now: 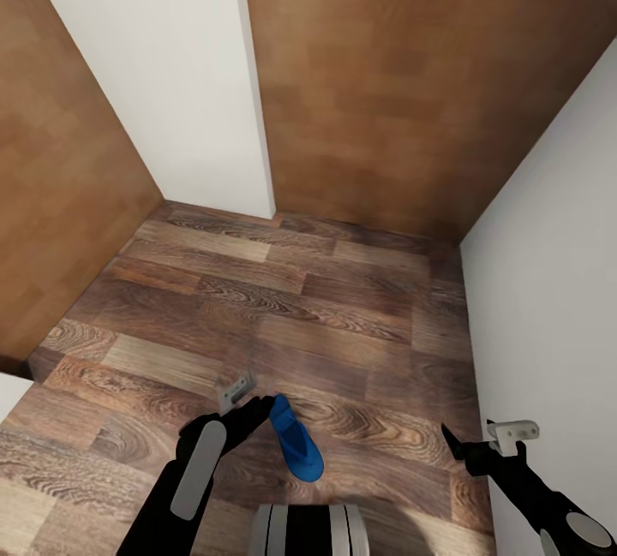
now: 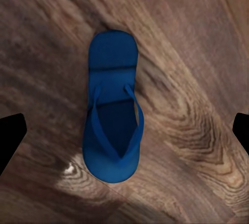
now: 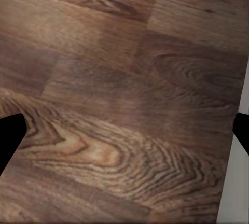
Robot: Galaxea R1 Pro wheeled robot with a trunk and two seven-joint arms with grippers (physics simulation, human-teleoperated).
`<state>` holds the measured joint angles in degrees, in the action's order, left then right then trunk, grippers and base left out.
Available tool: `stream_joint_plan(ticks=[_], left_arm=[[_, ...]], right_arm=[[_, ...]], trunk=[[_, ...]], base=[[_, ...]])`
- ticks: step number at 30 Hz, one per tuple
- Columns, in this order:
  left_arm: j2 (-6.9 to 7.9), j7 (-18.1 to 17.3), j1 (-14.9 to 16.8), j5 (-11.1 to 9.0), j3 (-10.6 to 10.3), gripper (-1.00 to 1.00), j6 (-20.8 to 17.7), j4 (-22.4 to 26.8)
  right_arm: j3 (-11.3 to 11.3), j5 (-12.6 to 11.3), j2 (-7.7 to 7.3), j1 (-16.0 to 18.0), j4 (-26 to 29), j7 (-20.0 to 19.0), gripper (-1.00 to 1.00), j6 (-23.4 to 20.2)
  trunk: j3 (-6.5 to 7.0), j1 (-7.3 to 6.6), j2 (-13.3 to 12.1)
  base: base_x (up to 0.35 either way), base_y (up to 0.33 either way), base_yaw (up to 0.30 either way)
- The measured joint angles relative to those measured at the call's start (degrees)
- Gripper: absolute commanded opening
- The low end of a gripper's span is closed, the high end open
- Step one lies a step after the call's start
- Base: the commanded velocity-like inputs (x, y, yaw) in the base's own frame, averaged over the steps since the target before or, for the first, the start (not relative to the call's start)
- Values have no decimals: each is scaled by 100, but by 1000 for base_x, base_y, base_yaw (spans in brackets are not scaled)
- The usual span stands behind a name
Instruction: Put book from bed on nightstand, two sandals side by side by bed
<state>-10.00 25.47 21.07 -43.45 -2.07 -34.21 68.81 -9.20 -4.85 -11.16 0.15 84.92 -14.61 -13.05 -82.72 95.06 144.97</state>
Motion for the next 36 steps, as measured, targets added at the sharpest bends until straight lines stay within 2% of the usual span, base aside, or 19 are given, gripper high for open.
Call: stream_joint_plan(ticks=[16, 27, 29, 31, 36], left_arm=[[0, -19, 0, 2, -9, 100, -9, -7], [0, -29, 0, -6, -74, 100, -25, -14], [0, -33, 0, -8, -198, 100, -30, -15], [0, -31, 0, -13, -534, 100, -23, -20], [0, -28, 0, -16, -957, 100, -8, -30]], right_arm=[[-3, 0, 0, 1, 0, 0, 100, 0], [0, 0, 0, 1, 0, 0, 100, 0], [0, 0, 0, 1, 0, 0, 100, 0], [-2, 0, 0, 1, 0, 0, 100, 0], [-2, 0, 0, 1, 0, 0, 100, 0]], trunk=[[-355, 41, 22], [-355, 41, 22], [-355, 41, 22], [-355, 41, 22], [-355, 41, 22]], base=[[0, 0, 0], [0, 0, 0], [0, 0, 0], [0, 0, 0], [0, 0, 0]])
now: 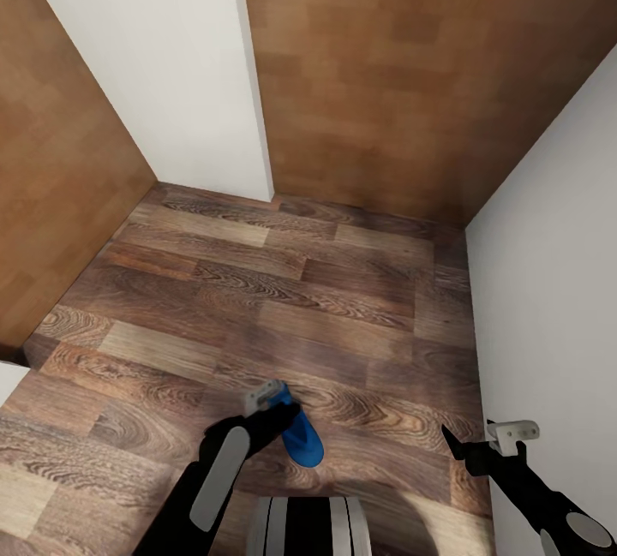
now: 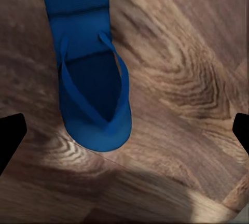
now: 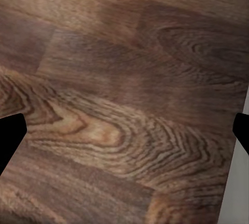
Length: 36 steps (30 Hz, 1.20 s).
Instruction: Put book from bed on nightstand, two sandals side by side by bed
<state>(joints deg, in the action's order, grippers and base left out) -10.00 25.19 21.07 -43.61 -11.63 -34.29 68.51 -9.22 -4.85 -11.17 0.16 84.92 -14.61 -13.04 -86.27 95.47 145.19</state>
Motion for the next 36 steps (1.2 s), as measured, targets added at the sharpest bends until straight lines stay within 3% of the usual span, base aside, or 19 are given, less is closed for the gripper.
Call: stream_joint_plan(ticks=[6, 19, 27, 36], left_arm=[[0, 1, 0, 2, -150, 100, 8, 3], [0, 1, 0, 13, -147, 100, 25, 18], [0, 19, 0, 17, -142, 100, 26, 47], [0, 205, 9, 18, -134, 100, 35, 171]], right_arm=[[-1, 0, 0, 0, 0, 0, 100, 0], [-1, 0, 0, 0, 0, 0, 100, 0], [-1, 0, 0, 0, 0, 0, 100, 0], [0, 0, 0, 0, 0, 0, 100, 0]], trunk=[[0, 0, 0], [0, 0, 0], [-177, 21, 11], [-177, 21, 11]], base=[[0, 0, 0], [0, 0, 0], [0, 0, 0], [0, 0, 0]])
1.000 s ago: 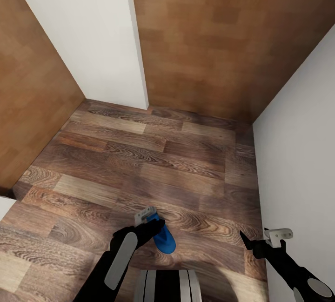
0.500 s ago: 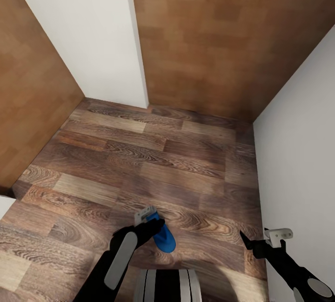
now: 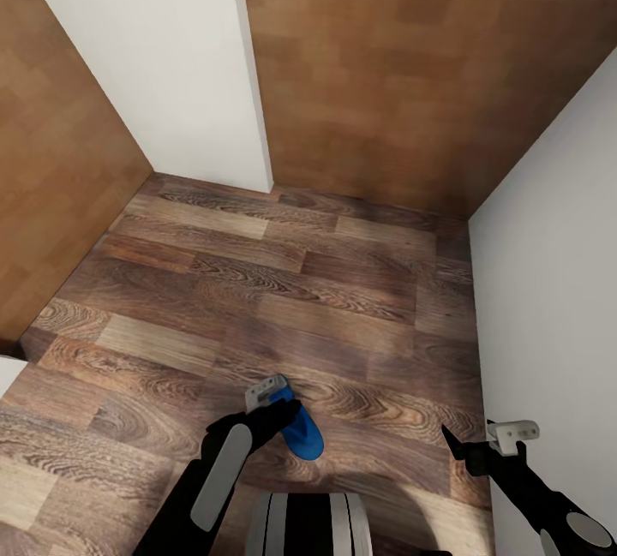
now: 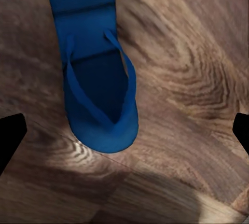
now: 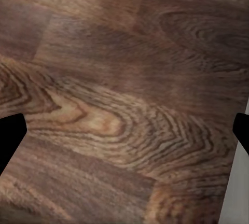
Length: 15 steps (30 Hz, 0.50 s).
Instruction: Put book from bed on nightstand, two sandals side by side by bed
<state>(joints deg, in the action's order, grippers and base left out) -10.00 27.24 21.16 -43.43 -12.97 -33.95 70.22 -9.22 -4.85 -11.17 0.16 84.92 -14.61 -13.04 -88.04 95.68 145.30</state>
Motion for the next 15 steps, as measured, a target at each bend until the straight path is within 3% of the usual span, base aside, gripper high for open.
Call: stream_joint_plan(ticks=[5, 9, 11, 15], left_arm=[[0, 528, 96, -89, 0, 100, 38, 64], [0, 913, 355, -735, 0, 100, 78, 55], [0, 1137, 399, -944, -1, 100, 94, 37], [0, 1289, 417, -1044, -1, 100, 101, 37]], right_arm=[[-1, 0, 0, 0, 0, 0, 100, 0], [1, 0, 0, 0, 0, 0, 100, 0], [0, 0, 0, 0, 0, 0, 100, 0], [5, 0, 0, 0, 0, 0, 100, 0]], trunk=[[0, 0, 0], [0, 0, 0], [0, 0, 0], [0, 0, 0]], base=[[0, 0, 0], [0, 0, 0], [0, 0, 0], [0, 0, 0]])
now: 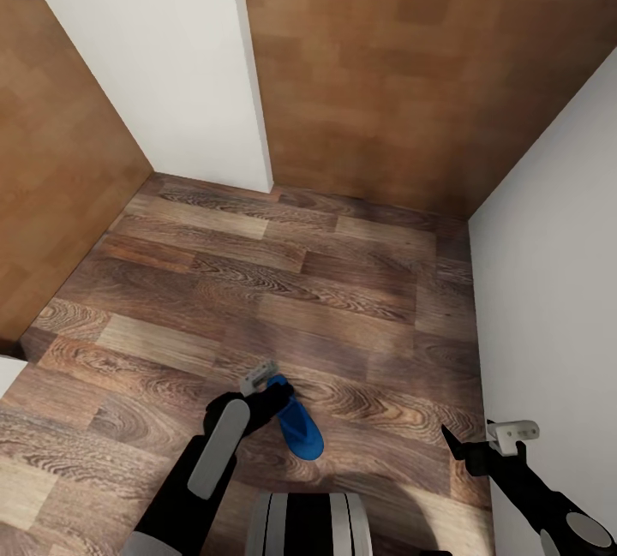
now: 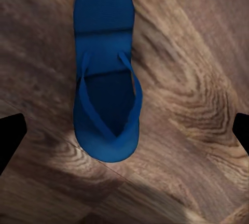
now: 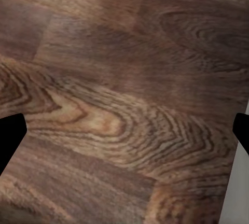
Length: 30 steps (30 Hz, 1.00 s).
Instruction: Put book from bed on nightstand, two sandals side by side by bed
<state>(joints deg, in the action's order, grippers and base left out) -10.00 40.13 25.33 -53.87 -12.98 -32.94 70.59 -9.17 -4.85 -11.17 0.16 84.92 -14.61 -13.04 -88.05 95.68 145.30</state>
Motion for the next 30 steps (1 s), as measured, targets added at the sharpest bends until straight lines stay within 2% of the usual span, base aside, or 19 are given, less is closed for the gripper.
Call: stream_joint_plan(ticks=[1, 6, 8, 22, 28, 29, 30], left_arm=[[0, 16, 2, -19, -2, 100, 1, 0], [0, 41, 4, -371, -11, 100, 1, 0], [0, 41, 4, -425, -14, 100, 1, 0], [0, 14, 5, -470, -42, 100, -17, -5], [0, 14, 5, -468, -47, 100, -15, -8], [0, 13, 5, -468, -49, 100, -16, -8], [0, 13, 5, -466, -52, 100, -15, -7]], right_arm=[[1, 0, 0, 0, 0, 0, 100, 0], [-5, 0, 0, 0, 0, 0, 100, 0], [-6, 0, 0, 0, 0, 2, 100, 0], [-6, 0, 0, 0, 0, 2, 100, 0], [32, 6, 12, 0, 1, 10, 100, 0], [70, 7, 23, 0, 1, 11, 100, -2], [200, 5, 67, 0, 17, 15, 100, -1]], trunk=[[0, 0, 0], [0, 0, 0], [0, 0, 0], [-287, 34, 17], [-288, 34, 17], [-288, 33, 17], [-288, 34, 17]], base=[[0, 0, 0], [0, 0, 0], [0, 0, 0], [0, 0, 0], [0, 0, 0], [0, 0, 0], [0, 0, 0]])
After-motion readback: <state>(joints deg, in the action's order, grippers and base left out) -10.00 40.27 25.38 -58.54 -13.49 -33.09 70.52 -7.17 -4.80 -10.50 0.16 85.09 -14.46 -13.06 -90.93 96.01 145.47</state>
